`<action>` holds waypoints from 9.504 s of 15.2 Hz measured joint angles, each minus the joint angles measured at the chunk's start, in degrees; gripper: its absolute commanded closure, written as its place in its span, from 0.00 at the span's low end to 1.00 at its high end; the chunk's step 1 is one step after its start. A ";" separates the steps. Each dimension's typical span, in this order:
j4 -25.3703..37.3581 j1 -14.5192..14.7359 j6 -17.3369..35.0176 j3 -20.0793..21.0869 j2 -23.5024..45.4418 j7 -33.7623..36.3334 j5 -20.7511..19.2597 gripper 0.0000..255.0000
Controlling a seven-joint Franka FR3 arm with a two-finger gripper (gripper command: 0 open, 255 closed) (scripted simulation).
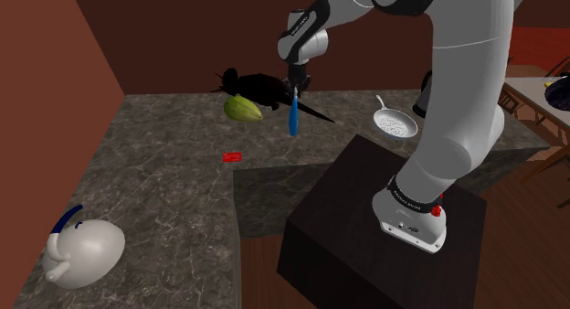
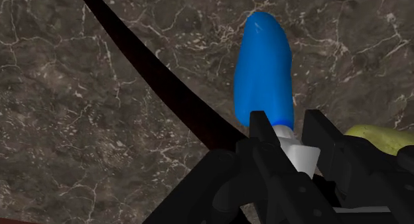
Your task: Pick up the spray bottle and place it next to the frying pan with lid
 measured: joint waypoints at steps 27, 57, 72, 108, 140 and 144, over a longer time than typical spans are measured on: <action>4.14 1.15 -16.80 -1.40 -12.85 0.86 -2.55 1.00; 14.37 0.31 -35.27 -2.71 -21.35 -1.27 -4.17 1.00; -3.04 -7.72 -31.37 -10.85 -36.49 -15.63 -9.28 1.00; -13.52 -18.89 -15.96 -27.83 -33.99 -41.62 -10.70 1.00; -21.60 -22.18 8.25 -24.89 -14.20 -52.11 5.65 1.00; -21.67 -23.57 10.89 -23.10 -11.20 -54.06 8.59 1.00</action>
